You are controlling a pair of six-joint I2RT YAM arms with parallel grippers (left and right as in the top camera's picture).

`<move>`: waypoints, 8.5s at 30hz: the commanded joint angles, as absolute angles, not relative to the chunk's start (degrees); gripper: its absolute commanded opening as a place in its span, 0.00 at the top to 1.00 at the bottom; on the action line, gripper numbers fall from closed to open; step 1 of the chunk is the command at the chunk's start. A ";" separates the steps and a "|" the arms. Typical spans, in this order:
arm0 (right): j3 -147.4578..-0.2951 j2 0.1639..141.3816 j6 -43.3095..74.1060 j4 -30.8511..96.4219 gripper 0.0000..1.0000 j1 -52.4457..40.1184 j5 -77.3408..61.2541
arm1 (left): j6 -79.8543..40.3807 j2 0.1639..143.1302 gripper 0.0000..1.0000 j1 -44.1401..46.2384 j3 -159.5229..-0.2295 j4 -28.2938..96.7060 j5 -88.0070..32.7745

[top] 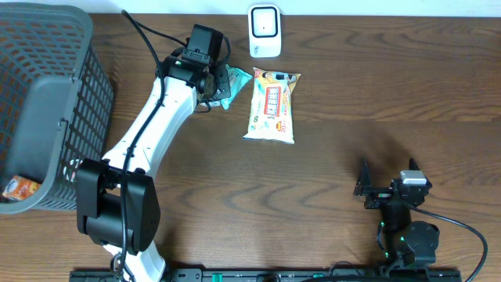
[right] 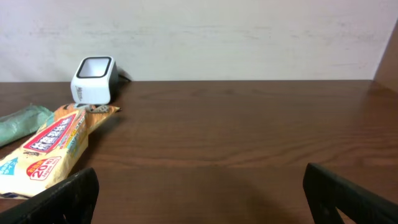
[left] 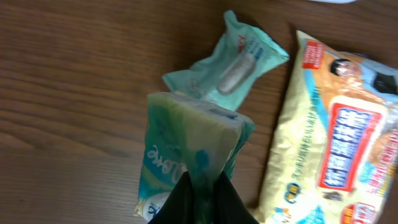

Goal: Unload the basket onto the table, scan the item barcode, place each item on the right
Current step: 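Carry the green tissue pack out and place it beside the yellow bag, then reach the left gripper into the basket and grasp the orange tissue box, then carry the orange tissue box out and drop it near the other items, then lower the left gripper into the basket and grasp the dark green Zam-Buk tin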

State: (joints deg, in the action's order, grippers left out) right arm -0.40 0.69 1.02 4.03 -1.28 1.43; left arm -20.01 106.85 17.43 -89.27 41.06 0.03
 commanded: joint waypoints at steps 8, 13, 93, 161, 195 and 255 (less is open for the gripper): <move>-0.32 0.32 1.65 4.25 0.01 -1.50 1.37 | -21.96 107.18 0.92 17.65 -89.08 40.47 -8.40; -0.32 0.32 1.65 4.25 0.01 -1.50 1.37 | -23.22 107.18 0.83 18.26 -88.92 40.47 -8.38; -0.32 0.32 1.65 4.25 0.01 -1.50 1.37 | -27.70 114.34 0.37 -45.25 -80.58 44.05 22.96; -0.32 0.32 1.65 4.25 0.01 -1.50 1.37 | -10.31 114.52 0.49 12.93 -83.46 36.40 -10.70; -0.32 0.32 1.65 4.25 0.01 -1.50 1.37 | -9.47 84.82 0.20 -41.58 -87.13 43.55 10.11; -0.32 0.32 1.65 4.25 0.01 -1.50 1.37 | -23.83 111.13 0.10 -42.13 -70.17 43.18 -7.88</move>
State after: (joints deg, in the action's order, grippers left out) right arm -0.40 0.69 1.02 4.03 -1.30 1.43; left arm -25.19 106.96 -42.30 -71.13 43.31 -7.53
